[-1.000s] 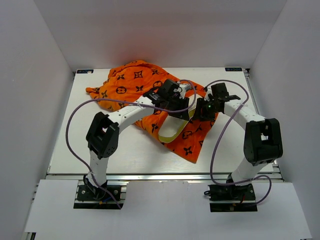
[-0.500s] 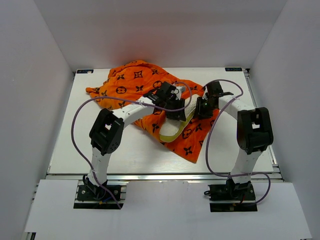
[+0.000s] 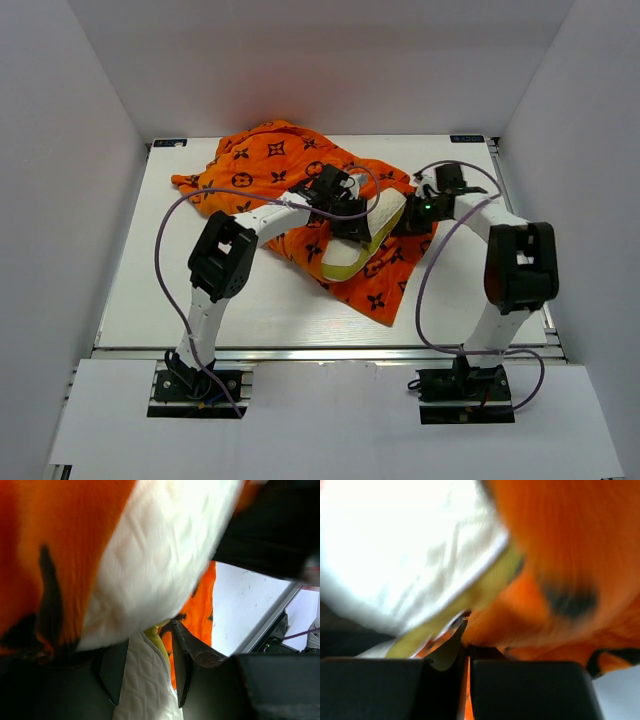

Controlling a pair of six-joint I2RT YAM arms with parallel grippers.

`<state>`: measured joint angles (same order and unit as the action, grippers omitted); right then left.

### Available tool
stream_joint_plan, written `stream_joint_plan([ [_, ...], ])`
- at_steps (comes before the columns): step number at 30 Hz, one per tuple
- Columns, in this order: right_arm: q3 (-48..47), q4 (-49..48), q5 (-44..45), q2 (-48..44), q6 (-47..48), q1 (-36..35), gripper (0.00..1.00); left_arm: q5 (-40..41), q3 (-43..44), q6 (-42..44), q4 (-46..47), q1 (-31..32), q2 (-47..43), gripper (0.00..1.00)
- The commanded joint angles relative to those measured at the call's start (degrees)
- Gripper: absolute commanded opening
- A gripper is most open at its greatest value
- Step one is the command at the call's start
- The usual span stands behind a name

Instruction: Put the pillow into the pillowcase

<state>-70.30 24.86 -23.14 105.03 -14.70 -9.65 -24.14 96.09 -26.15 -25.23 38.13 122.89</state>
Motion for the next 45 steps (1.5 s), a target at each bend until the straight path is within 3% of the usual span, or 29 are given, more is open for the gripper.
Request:
stream_joint_plan([
  [1, 2.3, -1.0, -29.7, -9.0, 4.8, 7.6, 0.00, 4.5, 0.6, 0.9, -0.8, -1.9, 4.2, 0.50],
  [3, 5.9, -5.1, -44.9, -13.8, 6.7, 14.6, 0.00, 5.0, 0.0, 0.4, -0.7, -2.0, 5.6, 0.49],
  [6, 8.0, -10.6, -53.6, -19.7, 4.6, 20.2, 0.00, 5.3, -1.7, -0.8, -0.3, -2.1, 6.8, 0.48],
  [11, 3.4, -11.2, -60.6, -23.3, 3.2, 22.2, 0.00, 6.0, -4.8, -2.6, 0.7, -2.1, 7.7, 0.47],
  [13, 3.2, -16.5, -60.9, -25.7, -0.7, 21.9, 0.00, 6.0, -5.7, -2.9, 0.4, -2.1, 8.0, 0.47],
  [16, 7.5, -44.1, -59.7, -28.7, -22.8, 21.7, 0.00, 6.5, -6.8, -3.0, -0.5, -2.1, 8.7, 0.47],
  [17, 8.8, -52.3, -59.0, -28.8, -36.2, 21.3, 0.00, 6.6, -7.0, -3.1, -0.8, -2.1, 8.8, 0.47],
  [18, 9.6, -66.7, -58.4, -28.0, -42.4, 21.0, 0.00, 6.6, -7.2, -3.1, -0.9, -2.0, 9.2, 0.47],
  [20, 8.4, -79.5, -57.4, -26.3, -53.9, 19.0, 0.00, 6.7, -7.8, -3.1, -1.4, -2.1, 9.7, 0.46],
  [30, -18.2, -78.4, -52.4, -18.6, -53.8, 7.6, 0.00, 7.2, -10.4, -2.6, -2.1, -2.1, 10.4, 0.46],
  [34, -24.1, -75.5, -51.2, -16.4, -51.8, 4.3, 0.00, 7.2, -11.1, -2.3, -2.1, -2.1, 10.3, 0.45],
  [36, -22.2, -72.9, -51.0, -15.5, -49.6, 4.3, 0.00, 6.9, -11.5, -2.2, -1.9, -2.0, 9.3, 0.45],
  [37, -18.3, -69.9, -50.9, -15.2, -45.0, 5.2, 0.00, 6.9, -11.6, -2.2, -1.5, -2.1, 8.7, 0.45],
  [39, -14.0, -53.9, -49.4, -15.1, -36.4, 6.5, 0.00, 6.3, -11.9, -2.8, -1.0, -2.4, 5.4, 0.45],
  [40, -12.2, -46.4, -47.9, -15.3, -22.9, 7.8, 0.00, 6.0, -12.2, -3.3, 0.3, -2.5, 4.0, 0.45],
  [41, -11.3, -28.0, -44.1, -14.7, -15.0, 8.2, 0.00, 5.7, -12.2, -4.0, 0.8, -2.6, 0.6, 0.45],
  [42, -10.7, -21.0, -43.2, -14.1, -8.4, 8.8, 0.00, 5.2, -11.9, -4.3, 1.7, -3.0, -1.1, 0.45],
  [43, -10.1, -15.9, -41.9, -13.3, 0.3, 9.0, 0.00, 4.9, -11.5, -4.5, 1.9, -3.1, -2.6, 0.46],
  [45, -5.8, -9.8, -40.8, -13.0, 2.8, 11.0, 0.00, 4.4, -10.5, -5.0, 2.3, -3.8, -7.3, 0.48],
])
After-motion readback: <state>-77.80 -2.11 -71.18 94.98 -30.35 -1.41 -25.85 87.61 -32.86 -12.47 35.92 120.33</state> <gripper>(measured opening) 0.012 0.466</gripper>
